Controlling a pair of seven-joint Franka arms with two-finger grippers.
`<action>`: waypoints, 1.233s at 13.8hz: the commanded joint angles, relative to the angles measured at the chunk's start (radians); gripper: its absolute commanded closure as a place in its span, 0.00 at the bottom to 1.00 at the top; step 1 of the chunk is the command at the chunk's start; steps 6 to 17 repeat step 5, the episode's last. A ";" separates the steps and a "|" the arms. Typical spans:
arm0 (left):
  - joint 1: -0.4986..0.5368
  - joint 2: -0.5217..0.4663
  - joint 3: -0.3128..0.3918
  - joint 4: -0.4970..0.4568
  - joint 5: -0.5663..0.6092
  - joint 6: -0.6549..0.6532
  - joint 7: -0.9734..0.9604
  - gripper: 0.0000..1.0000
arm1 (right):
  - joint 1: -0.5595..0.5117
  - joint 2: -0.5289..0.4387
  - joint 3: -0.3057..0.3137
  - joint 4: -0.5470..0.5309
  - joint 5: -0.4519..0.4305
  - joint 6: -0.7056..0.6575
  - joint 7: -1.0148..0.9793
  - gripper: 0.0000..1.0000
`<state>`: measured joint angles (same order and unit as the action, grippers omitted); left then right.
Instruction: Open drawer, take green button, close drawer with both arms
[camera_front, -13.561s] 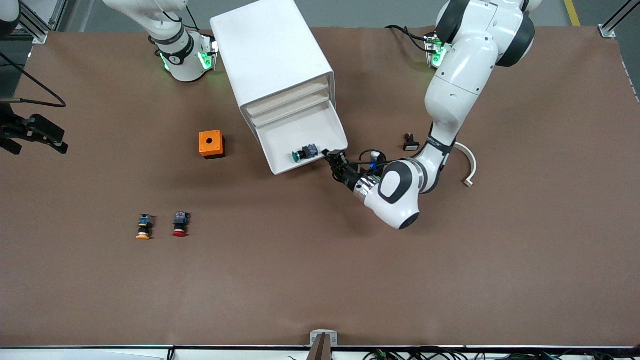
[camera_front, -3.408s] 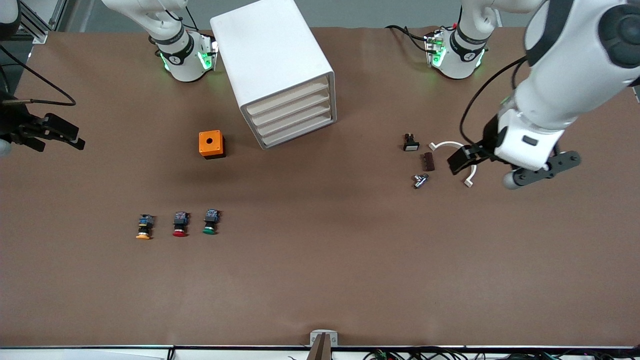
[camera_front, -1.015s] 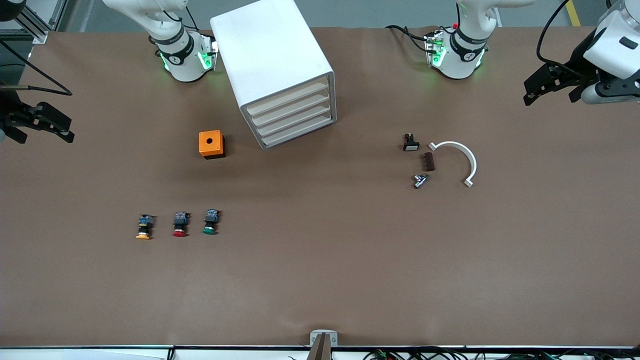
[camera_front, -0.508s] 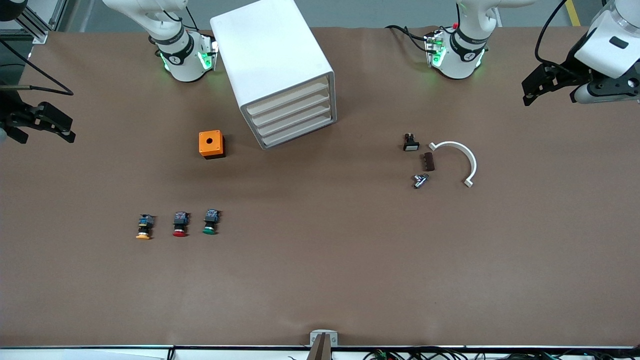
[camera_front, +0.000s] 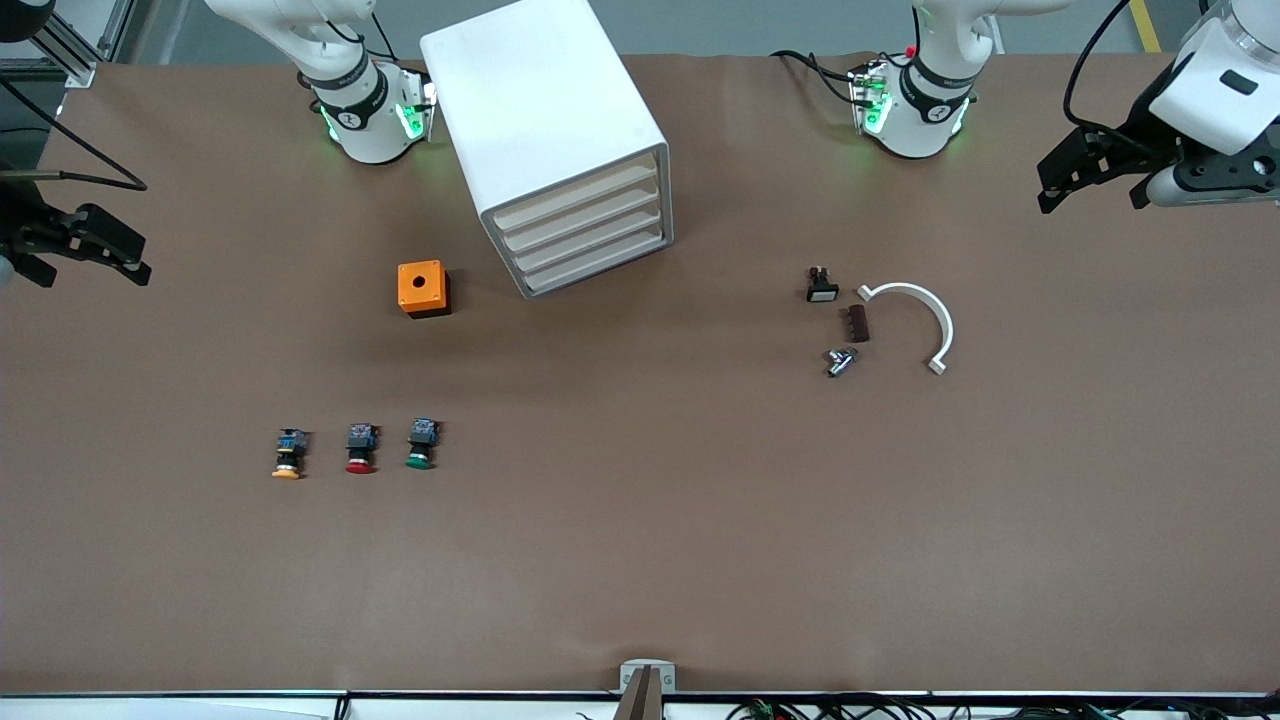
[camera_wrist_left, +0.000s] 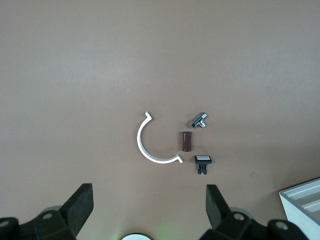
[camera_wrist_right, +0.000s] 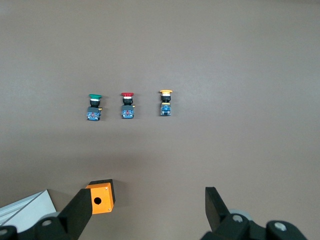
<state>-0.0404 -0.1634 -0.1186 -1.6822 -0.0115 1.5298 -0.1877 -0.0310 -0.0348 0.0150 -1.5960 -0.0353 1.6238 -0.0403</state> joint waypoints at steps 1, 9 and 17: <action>0.016 0.025 -0.006 0.036 -0.016 0.003 0.002 0.00 | 0.002 0.000 -0.006 0.010 -0.002 -0.013 -0.006 0.00; 0.016 0.042 -0.006 0.062 -0.007 -0.002 0.016 0.00 | -0.001 0.000 -0.007 0.008 -0.003 -0.013 -0.006 0.00; 0.016 0.042 -0.006 0.062 -0.007 -0.002 0.016 0.00 | -0.001 0.000 -0.007 0.008 -0.003 -0.013 -0.006 0.00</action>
